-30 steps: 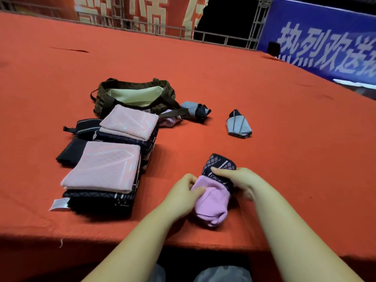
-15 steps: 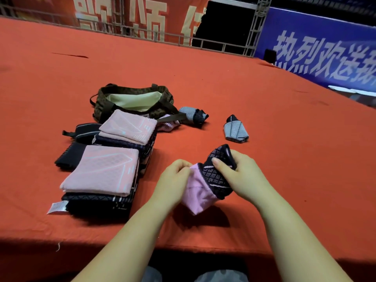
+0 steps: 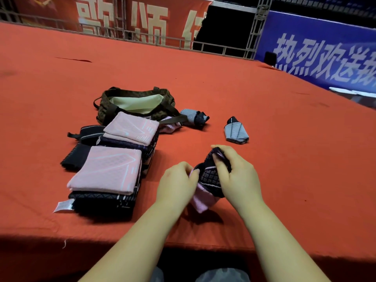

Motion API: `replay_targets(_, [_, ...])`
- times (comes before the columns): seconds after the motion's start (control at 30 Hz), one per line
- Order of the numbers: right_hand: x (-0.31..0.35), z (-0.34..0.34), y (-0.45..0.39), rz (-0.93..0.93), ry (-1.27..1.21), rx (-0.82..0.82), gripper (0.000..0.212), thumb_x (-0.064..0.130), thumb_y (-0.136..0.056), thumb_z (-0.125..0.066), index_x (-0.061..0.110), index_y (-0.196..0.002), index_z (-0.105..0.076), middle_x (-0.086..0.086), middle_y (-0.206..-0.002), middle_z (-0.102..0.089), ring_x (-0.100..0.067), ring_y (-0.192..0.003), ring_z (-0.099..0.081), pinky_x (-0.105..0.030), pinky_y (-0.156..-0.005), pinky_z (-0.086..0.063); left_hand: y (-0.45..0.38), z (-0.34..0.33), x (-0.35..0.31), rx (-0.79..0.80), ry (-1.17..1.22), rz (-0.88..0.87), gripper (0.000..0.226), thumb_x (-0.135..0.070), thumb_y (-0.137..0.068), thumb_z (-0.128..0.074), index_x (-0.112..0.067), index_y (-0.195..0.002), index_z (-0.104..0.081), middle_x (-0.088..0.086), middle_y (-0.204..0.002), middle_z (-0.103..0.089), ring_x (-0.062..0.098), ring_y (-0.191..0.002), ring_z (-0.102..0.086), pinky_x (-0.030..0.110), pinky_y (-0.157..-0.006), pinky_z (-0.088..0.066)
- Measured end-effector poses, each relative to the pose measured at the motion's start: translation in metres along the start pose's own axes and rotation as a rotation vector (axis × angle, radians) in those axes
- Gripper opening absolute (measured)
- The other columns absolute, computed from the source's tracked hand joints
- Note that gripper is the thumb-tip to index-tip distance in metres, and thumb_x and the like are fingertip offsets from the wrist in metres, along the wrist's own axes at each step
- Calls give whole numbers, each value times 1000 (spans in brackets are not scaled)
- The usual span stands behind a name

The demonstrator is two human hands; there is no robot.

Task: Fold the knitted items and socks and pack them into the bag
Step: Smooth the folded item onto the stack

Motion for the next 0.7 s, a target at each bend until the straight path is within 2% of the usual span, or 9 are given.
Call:
replay_targets(0.07, [-3, 5, 0, -6, -1, -38, 15, 28, -95, -51, 26, -105, -63, 7, -92, -68, -19, -86, -60, -30, -68, -41, -3, -3, 4, 33, -28, 25, 23, -32, -93, -52, -16, -87, -66, 7, -93, -70, 28, -94, -60, 32, -79, -44])
replay_targets(0.1, [-7, 8, 0, -28, -13, -61, 15, 29, -95, -51, 23, -102, -63, 3, -87, -68, -23, -84, -60, -32, -67, -41, -6, -6, 10, 63, 31, 70, 25, -28, -95, -50, -11, -86, -67, 12, -92, -70, 30, -93, -61, 32, -79, -45])
replay_targets(0.17, [-19, 17, 1, -75, -28, -122, 18, 30, -95, -49, 19, -100, -62, -3, -85, -68, -29, -85, -61, -35, -67, -42, -8, -12, 29, 114, 346, 270, 28, -19, -96, -49, -4, -78, -64, 15, -82, -67, 31, -85, -63, 36, -79, -52])
replay_targets(0.2, [-26, 22, 2, -103, -42, -154, 18, 30, -95, -49, 18, -100, -62, -4, -85, -68, -30, -85, -61, -35, -67, -41, -5, -16, 38, 138, 541, 409, 27, -16, -96, -49, -7, -74, -60, 11, -74, -65, 29, -77, -63, 36, -76, -56])
replay_targets(0.27, [-41, 32, 4, -162, -71, -213, 19, 29, -96, -48, 15, -99, -61, -2, -83, -65, -28, -84, -60, -31, -64, -35, 3, -25, 42, 159, 852, 577, 26, -9, -96, -46, -11, -73, -57, 3, -62, -64, 17, -61, -62, 26, -58, -56])
replay_targets(0.33, [-55, 42, 7, -211, -102, -267, 20, 25, -97, -47, 11, -99, -61, 0, -81, -60, -25, -81, -56, -28, -63, -29, 3, -23, 39, 146, 942, 588, 26, -5, -96, -42, -10, -76, -58, 3, -66, -64, 12, -59, -60, 18, -47, -52])
replay_targets(0.43, [-72, 55, 11, -255, -99, -334, 22, 21, -98, -46, 5, -100, -61, 0, -82, -56, -22, -81, -52, -25, -63, -25, 0, -20, 40, 78, 949, 582, 28, -4, -95, -40, -12, -76, -59, 5, -74, -61, 14, -65, -57, 20, -50, -50])
replay_targets(0.6, [-106, 85, 17, -322, -63, -421, 25, 20, -99, -46, 0, -102, -60, -17, -94, -64, -31, -90, -56, -25, -65, -25, -6, -15, 52, -65, 1025, 628, 28, -6, -97, -39, -11, -78, -60, 6, -76, -59, 15, -64, -56, 16, -42, -49])
replay_targets(0.7, [-128, 96, 26, -388, -30, -447, 32, 27, -97, -45, -1, -102, -60, -23, -100, -64, -35, -93, -56, -27, -68, -28, -15, -10, 45, -116, 1073, 593, 29, -1, -92, -40, -9, -73, -61, 9, -75, -60, 17, -63, -57, 23, -54, -52])
Point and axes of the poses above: each hand's wrist, its own y-axis away from the middle knuckle, its own z-axis out of the back of the hand, x = y × z, the point moved 10 cm from there along -y, towards the middle knuckle
